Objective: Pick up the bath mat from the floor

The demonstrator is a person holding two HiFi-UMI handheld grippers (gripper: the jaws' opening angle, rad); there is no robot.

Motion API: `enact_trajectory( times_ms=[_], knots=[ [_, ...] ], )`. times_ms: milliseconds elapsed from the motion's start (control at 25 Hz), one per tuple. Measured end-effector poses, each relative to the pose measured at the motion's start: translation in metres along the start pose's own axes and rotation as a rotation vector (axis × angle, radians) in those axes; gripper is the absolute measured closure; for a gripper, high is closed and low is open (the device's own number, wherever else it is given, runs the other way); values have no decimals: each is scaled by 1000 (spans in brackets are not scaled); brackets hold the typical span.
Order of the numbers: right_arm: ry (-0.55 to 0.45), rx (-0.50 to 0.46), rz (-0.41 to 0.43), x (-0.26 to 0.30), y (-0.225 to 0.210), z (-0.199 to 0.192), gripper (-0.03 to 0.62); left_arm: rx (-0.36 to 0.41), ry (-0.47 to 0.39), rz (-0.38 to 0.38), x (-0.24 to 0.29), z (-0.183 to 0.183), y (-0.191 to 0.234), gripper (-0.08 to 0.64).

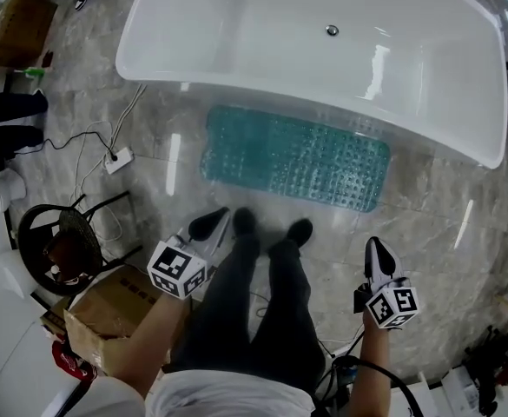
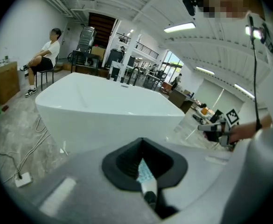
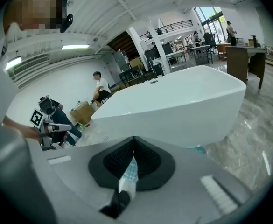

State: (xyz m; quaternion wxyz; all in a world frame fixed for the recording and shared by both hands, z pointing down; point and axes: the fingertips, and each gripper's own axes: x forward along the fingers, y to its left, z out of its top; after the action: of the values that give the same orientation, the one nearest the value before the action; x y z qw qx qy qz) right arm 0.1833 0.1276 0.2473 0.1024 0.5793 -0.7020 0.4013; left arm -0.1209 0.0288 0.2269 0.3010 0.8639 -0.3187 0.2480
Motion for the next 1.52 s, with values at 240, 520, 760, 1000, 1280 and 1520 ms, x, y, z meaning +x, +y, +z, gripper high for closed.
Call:
enact_trajectory(
  times_ms=[240,520,760,1000,1280,1520],
  knots=[
    [-12,11,2,37,-27,-25,586,-25,11,19,36,-36,16,558],
    [-8,15,-13,74,-63,-59,586,-31,18,49,73,-73,50,558],
    [14,-23,7,106,-84,-87,586,-12,15,67,99,-104,82,558],
    [23,-50,13,146,-115,-111,586,2,-8,48,129,-128,120,558],
    [15,-77,15,186,-156,-123,586,97,6,31,172,-141,159,558],
    [15,-126,29,233,-187,-141,586,130,3,6,211,-161,197,558]
  ],
)
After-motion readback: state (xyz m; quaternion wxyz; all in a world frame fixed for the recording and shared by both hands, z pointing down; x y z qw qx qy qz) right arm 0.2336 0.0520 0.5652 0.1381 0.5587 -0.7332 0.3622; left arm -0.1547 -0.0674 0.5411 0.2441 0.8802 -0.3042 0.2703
